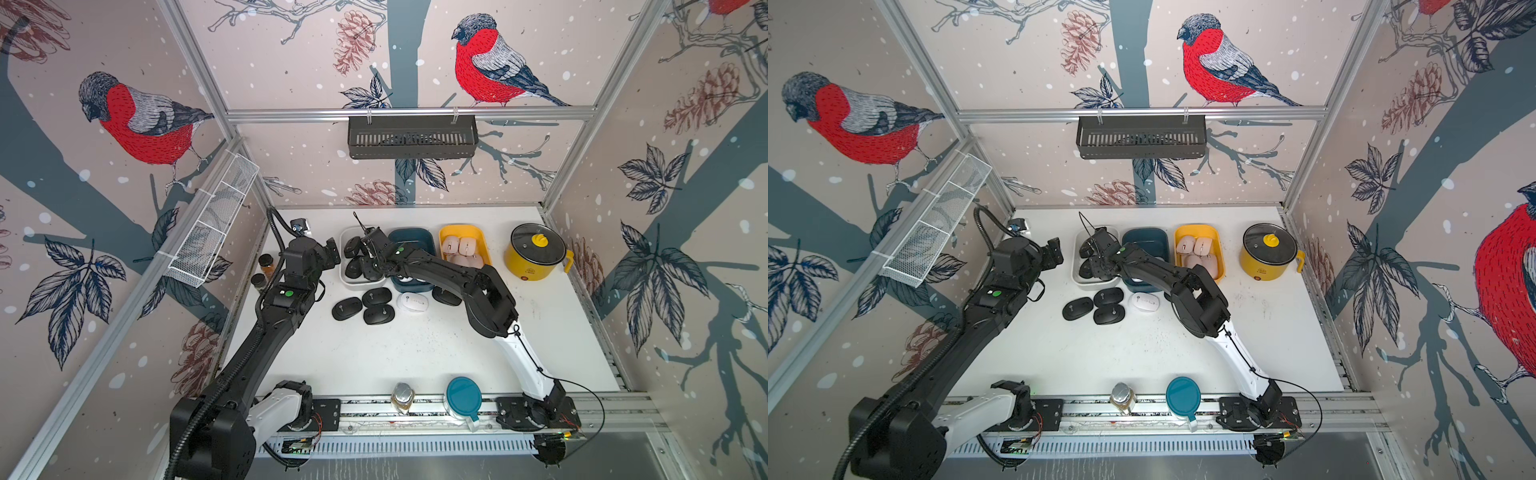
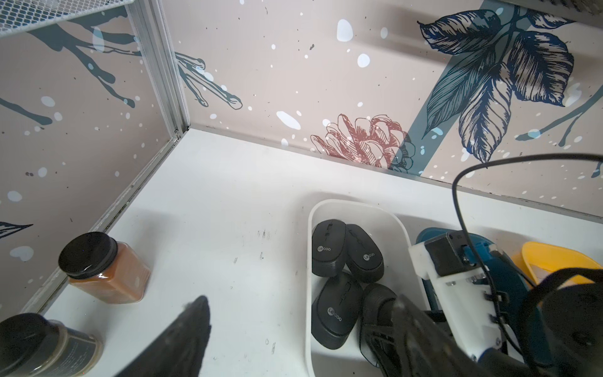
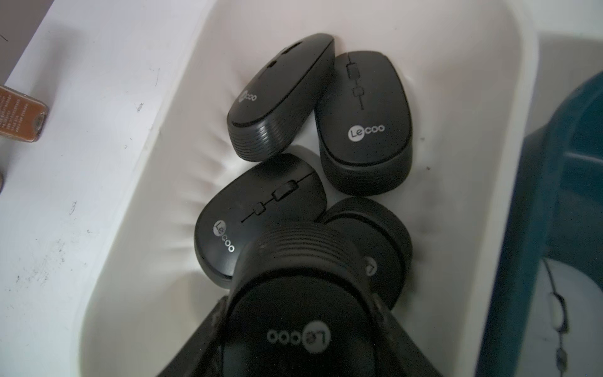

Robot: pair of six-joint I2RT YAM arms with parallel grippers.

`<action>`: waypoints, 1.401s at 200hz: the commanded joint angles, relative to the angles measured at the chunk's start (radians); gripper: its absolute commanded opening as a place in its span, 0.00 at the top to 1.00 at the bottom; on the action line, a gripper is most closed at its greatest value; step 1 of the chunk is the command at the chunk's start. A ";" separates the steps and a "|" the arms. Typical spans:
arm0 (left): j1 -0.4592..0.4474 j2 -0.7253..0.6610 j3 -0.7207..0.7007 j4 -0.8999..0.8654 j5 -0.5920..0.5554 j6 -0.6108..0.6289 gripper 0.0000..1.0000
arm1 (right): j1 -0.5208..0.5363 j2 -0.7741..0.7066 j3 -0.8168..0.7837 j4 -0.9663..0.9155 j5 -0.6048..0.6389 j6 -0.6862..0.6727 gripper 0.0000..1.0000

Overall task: Place the mice by color into the storage box
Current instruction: Place the mouse in the storage box, then pick up the mouse from the center of the board.

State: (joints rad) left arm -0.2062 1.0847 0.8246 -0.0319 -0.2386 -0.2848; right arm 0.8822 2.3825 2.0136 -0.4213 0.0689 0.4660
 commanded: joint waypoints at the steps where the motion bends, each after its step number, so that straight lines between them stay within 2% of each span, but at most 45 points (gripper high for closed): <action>1: 0.003 0.003 0.009 0.037 0.002 -0.004 0.14 | 0.000 0.010 0.015 -0.027 0.038 -0.013 0.38; 51: 0.005 0.009 0.012 0.033 0.000 -0.007 0.14 | 0.009 -0.023 0.014 -0.024 0.062 -0.025 0.30; 111: 0.007 0.017 0.011 0.030 0.012 -0.006 0.14 | 0.026 -0.145 -0.028 0.012 0.072 -0.037 0.29; 159: 0.007 0.041 0.054 -0.037 0.092 0.027 0.17 | 0.026 -0.346 -0.238 0.118 0.053 -0.052 0.29; 196: -0.009 0.051 0.059 -0.128 0.153 -0.078 0.19 | 0.022 -0.514 -0.455 0.186 0.033 -0.077 0.29; 241: -0.142 -0.003 0.005 -0.226 0.083 -0.116 0.19 | -0.028 -0.714 -0.742 0.281 -0.088 -0.050 0.29; 280: -0.151 -0.087 -0.113 -0.272 0.079 -0.184 0.19 | -0.058 -0.809 -0.889 0.336 -0.127 -0.036 0.28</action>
State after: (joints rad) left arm -0.3523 1.0386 0.7673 -0.2588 -0.1387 -0.4133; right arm 0.8352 1.6112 1.1751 -0.1661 -0.0067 0.4164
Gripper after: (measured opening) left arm 0.809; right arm 0.717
